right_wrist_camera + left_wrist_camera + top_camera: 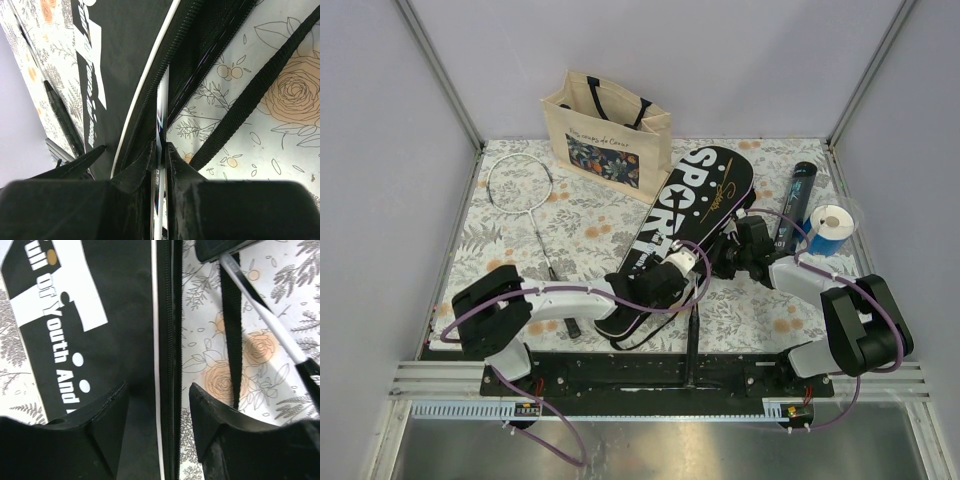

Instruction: Pack up the badminton gear

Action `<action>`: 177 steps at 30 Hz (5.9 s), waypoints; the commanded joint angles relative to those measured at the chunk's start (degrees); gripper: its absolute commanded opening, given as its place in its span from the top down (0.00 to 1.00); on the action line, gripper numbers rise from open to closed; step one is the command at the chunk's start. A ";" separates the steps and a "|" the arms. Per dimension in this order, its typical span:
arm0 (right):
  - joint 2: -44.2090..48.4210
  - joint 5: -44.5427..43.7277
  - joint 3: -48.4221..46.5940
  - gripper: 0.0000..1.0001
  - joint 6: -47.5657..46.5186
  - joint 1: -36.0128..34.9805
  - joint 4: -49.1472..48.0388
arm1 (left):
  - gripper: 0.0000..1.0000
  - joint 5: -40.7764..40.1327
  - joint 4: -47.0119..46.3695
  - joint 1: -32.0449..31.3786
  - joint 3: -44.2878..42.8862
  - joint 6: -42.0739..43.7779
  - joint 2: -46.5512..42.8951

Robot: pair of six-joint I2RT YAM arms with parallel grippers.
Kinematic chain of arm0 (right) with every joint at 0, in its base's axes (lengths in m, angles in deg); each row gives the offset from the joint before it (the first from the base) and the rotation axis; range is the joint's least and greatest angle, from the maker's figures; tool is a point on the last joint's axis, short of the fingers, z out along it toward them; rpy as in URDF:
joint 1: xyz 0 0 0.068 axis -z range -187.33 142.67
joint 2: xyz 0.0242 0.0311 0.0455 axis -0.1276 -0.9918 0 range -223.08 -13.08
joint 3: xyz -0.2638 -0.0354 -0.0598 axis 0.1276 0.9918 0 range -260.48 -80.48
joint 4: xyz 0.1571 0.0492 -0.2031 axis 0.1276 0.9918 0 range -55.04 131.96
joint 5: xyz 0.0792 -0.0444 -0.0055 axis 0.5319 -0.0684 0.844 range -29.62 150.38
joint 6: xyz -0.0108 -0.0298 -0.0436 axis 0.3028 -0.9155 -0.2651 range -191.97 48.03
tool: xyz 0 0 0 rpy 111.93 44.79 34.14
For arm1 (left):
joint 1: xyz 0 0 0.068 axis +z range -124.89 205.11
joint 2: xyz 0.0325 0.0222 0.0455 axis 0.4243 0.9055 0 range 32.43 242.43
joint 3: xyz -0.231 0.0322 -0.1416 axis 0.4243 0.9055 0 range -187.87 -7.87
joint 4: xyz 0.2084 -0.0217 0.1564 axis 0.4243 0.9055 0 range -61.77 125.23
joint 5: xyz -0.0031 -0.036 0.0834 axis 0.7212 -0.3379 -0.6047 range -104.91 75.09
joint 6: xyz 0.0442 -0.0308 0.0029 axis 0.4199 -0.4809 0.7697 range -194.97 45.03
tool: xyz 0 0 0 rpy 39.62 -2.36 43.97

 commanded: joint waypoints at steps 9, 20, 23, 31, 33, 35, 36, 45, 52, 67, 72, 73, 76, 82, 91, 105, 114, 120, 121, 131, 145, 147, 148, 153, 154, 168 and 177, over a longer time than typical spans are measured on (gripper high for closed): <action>2.48 1.65 -0.33 1.00 0.35 -0.62 -3.72 | 0.84 -9.52 0.14 -1.10 -0.90 -0.65 0.16; -3.31 -3.18 2.13 1.00 10.54 -1.67 -25.15 | 1.00 2.70 -1.44 -1.37 1.73 -3.99 -6.88; -6.30 -6.68 1.78 1.00 14.40 -2.20 -31.40 | 1.00 4.19 -1.79 -1.37 2.96 -5.13 -7.58; -15.00 -16.09 -1.91 1.00 19.95 -4.66 -43.52 | 1.00 8.77 -5.74 -1.37 6.39 -10.23 -11.89; -18.07 -18.99 -1.82 1.00 21.35 -5.80 -49.92 | 1.00 10.17 -6.63 -1.37 6.66 -11.55 -12.50; -20.18 -21.19 -1.91 1.00 22.49 -6.59 -53.98 | 1.00 10.88 -7.24 -1.37 6.74 -12.34 -12.77; -20.89 -22.59 -1.65 1.00 23.20 -6.86 -55.31 | 1.00 10.79 -7.33 -1.37 6.74 -12.78 -12.59; -27.39 -30.78 -1.56 1.00 25.57 -9.15 -62.43 | 1.00 10.01 -9.53 -0.84 6.92 -16.65 -10.31; -26.01 -26.39 0.63 0.67 26.29 -8.97 -60.70 | 0.77 3.77 0.48 0.83 -0.19 -17.35 -5.48; 5.98 -26.90 2.93 0.50 14.08 -8.36 -4.73 | 0.42 -15.73 16.38 4.25 -7.49 -23.23 -9.25; 14.33 -32.01 0.90 0.51 10.21 -8.36 8.66 | 0.41 -15.14 20.62 8.64 -7.23 -25.79 -13.64; 15.91 -32.01 0.99 0.51 9.59 -8.36 9.10 | 0.40 -14.96 21.14 9.61 -6.88 -26.05 -14.78; 20.31 -31.31 1.25 0.52 7.22 -8.36 9.80 | 0.38 -16.01 26.48 14.52 -5.83 -29.38 -17.68; 26.29 -29.03 1.69 0.52 5.37 -8.36 9.72 | 0.34 -12.51 31.43 31.92 2.86 -36.86 -21.99; 30.78 -28.32 1.60 0.52 3.96 -8.35 8.93 | 0.38 -4.86 26.07 43.90 10.61 -38.45 -19.55; 27.45 -16.19 0.20 0.53 4.21 -9.40 2.51 | 0.62 1.38 20.62 45.04 14.91 -41.17 -12.85; 14.98 -13.91 -8.05 0.49 5.63 -19.85 -4.51 | 1.00 8.32 19.39 45.30 18.34 -44.33 -22.16; -1.27 -5.93 -16.13 0.41 5.45 -25.05 -13.47 | 1.00 9.92 18.25 45.30 21.33 -44.34 -29.19; -3.82 -4.60 -17.89 0.41 5.54 -25.66 -14.53 | 1.00 9.74 18.07 45.39 22.03 -43.99 -30.42; -27.82 3.58 -36.52 0.40 6.68 -31.20 -20.08 | 1.00 13.34 15.96 45.30 27.66 -44.34 -42.21; -45.06 0.33 -56.39 0.44 3.52 -35.42 -6.90 | 1.00 16.51 13.15 45.39 32.23 -45.83 -49.94; -46.47 0.42 -58.24 0.44 2.99 -35.69 -5.05 | 1.00 16.68 13.41 45.30 32.14 -45.65 -49.86; -47.08 0.25 -58.60 0.44 2.99 -35.86 -4.79 | 1.00 16.94 13.41 45.30 32.14 -45.74 -49.68; -49.63 0.24 -61.32 0.45 2.81 -36.65 -2.68 | 1.00 17.56 13.32 45.30 32.32 -45.74 -50.30; -49.99 0.42 -61.93 0.47 2.90 -36.66 -2.50 | 1.00 17.47 13.32 45.39 32.32 -45.74 -50.65; -43.85 2.97 -55.97 1.00 6.32 -36.39 -14.35 | 0.40 19.57 17.36 45.30 28.11 -37.85 -56.18; -30.67 4.46 -47.10 1.00 9.84 -32.97 -24.11 | 0.23 25.56 23.07 45.30 17.83 -29.48 -62.51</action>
